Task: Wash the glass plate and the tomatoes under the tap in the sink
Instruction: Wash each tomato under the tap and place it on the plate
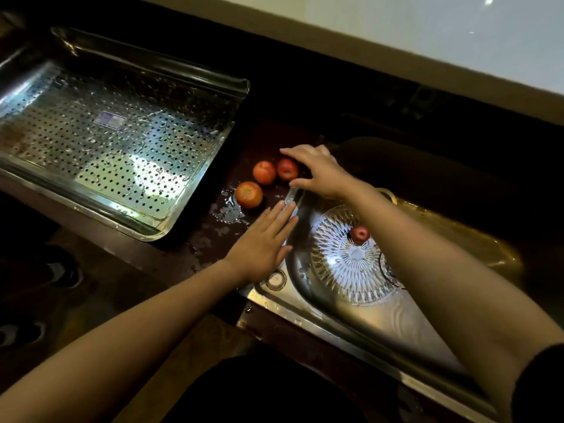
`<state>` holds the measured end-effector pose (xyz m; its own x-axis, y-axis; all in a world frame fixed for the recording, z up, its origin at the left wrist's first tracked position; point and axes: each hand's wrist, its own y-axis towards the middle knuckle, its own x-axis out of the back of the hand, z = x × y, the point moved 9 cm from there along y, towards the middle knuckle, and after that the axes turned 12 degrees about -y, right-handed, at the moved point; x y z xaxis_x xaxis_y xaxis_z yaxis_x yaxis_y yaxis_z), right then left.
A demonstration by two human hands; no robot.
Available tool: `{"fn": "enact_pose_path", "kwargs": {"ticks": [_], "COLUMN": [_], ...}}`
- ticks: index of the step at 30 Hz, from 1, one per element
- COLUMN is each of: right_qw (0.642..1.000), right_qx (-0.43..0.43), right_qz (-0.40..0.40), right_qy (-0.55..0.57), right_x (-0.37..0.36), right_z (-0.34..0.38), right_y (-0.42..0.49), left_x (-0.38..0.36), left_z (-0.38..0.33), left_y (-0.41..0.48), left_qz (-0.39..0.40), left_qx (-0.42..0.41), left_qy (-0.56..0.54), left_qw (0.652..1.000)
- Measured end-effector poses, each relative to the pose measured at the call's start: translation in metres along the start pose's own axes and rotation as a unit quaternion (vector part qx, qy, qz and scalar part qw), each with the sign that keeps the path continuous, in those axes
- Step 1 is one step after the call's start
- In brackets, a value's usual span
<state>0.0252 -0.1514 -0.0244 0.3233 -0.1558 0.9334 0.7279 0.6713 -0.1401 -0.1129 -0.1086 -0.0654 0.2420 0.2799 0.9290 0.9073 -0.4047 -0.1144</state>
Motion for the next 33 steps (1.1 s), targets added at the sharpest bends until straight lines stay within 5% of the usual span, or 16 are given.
{"fn": "enact_pose_path", "kwargs": {"ticks": [4,9,12,17,20,27,30,33], "right_qw": [1.0,0.993,0.986,0.971,0.959,0.915,0.868,0.752], "right_qx": [0.025,-0.014,-0.035,-0.066,-0.108,-0.257,-0.333,-0.393], "right_qz": [0.009,-0.038,-0.071,-0.146,-0.191,-0.282,-0.334,-0.408], "right_qy": [-0.011,0.108,0.144,0.178,0.181,0.129,0.155,0.336], "right_x": [-0.004,0.003,0.018,0.071,0.102,0.132,0.112,0.071], "right_z": [0.005,-0.007,-0.017,-0.031,-0.044,-0.1,-0.134,-0.169], "right_y": [0.015,0.007,-0.014,-0.077,-0.129,-0.268,-0.332,-0.387], "left_x": [0.001,-0.003,0.01,0.056,0.068,0.055,0.028,-0.011], "left_z": [0.0,0.005,0.004,-0.016,-0.036,-0.195,-0.262,-0.316], "left_y": [0.0,-0.001,0.003,0.034,0.069,0.138,0.147,0.15], "left_qz": [-0.018,-0.01,-0.029,-0.149,-0.164,0.049,0.154,0.227], "left_qx": [-0.011,-0.009,0.013,0.075,0.142,0.107,0.116,0.144], "left_qy": [0.001,-0.007,-0.107,-0.311,-0.461,-0.739,-0.74,-0.723], "left_qw": [1.0,1.0,0.994,0.935,0.86,0.664,0.644,0.636]}}
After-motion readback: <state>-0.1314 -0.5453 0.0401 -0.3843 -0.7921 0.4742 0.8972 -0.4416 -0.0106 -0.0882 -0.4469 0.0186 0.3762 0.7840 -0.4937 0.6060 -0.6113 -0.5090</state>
